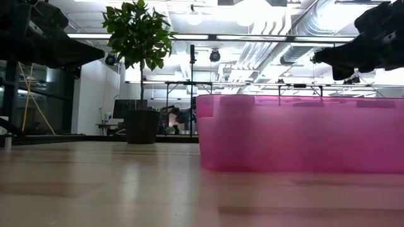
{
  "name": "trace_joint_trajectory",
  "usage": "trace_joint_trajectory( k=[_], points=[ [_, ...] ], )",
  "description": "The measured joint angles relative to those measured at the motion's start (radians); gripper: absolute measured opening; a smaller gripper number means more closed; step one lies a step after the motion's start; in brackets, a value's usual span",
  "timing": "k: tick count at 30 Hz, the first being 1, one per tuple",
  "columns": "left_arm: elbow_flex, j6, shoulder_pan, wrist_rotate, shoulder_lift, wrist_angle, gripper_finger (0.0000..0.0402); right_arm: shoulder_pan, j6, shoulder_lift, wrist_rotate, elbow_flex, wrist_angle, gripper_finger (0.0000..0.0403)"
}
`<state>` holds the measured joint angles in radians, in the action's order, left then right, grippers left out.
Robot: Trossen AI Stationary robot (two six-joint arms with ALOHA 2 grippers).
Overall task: Pick and place pill bottles into a basket
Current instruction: Return to Home Position
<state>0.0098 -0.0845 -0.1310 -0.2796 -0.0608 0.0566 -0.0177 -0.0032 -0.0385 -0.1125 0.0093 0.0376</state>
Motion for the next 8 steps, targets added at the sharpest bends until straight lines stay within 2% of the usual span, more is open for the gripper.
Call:
trace_joint_trajectory(
  k=[5,8],
  points=[
    [0.000,0.000,0.000,0.004,0.000,0.000,0.0022,0.000,-0.040,0.000,0.015,0.000,-0.003,0.0000],
    [0.000,0.000,0.000,0.003,0.000,0.000,0.0040,0.000,-0.042,0.000,0.015,0.000,-0.003,0.0000]
  ],
)
